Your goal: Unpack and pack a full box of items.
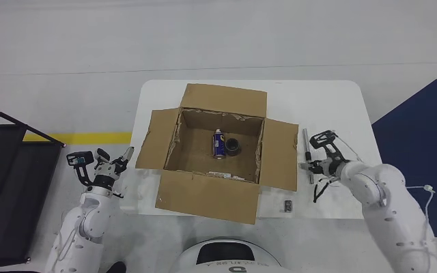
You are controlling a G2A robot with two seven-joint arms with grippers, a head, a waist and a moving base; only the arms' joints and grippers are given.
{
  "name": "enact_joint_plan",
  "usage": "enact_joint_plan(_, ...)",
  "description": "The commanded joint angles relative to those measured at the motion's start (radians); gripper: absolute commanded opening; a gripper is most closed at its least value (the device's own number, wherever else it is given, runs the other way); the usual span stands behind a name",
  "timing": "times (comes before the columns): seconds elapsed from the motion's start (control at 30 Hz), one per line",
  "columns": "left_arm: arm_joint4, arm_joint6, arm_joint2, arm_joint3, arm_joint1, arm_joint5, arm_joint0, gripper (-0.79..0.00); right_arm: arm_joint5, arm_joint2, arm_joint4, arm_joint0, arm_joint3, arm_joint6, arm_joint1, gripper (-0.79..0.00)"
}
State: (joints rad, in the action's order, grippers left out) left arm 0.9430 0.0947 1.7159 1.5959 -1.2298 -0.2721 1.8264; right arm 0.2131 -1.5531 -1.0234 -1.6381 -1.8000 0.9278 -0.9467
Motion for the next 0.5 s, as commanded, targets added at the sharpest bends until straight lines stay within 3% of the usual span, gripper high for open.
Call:
enact_joint_plan(0.0,0.000,0.000,0.000,0.000,0.000,0.000,0.000,0.000,-0.019,0.031,-0.024,0.023,0.019,-0.003,-0.003,-0.120)
enact_joint_plan(0.13,0.000,0.000,0.000,0.000,0.000,0.000,0.000,0.000,-0.079,0.036,-0.012,0.037,0.015,-0.023,-0.009,-0.117)
enact_joint_plan(0.17,0.000,0.000,0.000,0.000,0.000,0.000,0.000,0.000,-0.099,0.018,0.024,0.033,0.006,-0.034,-0.010,-0.034)
enact_joint_plan(0.2,0.000,0.000,0.000,0.000,0.000,0.000,0.000,0.000,-0.117,-0.006,0.066,0.024,-0.001,-0.042,-0.011,0.000)
enact_joint_plan(0.27,0.000,0.000,0.000,0.000,0.000,0.000,0.000,0.000,-0.130,-0.063,0.153,0.000,-0.022,-0.052,-0.011,0.000)
enact_joint_plan(0.4,0.000,0.000,0.000,0.000,0.000,0.000,0.000,0.000,-0.072,-0.220,0.412,-0.063,-0.039,-0.054,-0.008,0.000)
enact_joint_plan(0.47,0.000,0.000,0.000,0.000,0.000,0.000,0.000,0.000,0.033,-0.300,0.604,-0.096,-0.029,-0.023,-0.006,0.000)
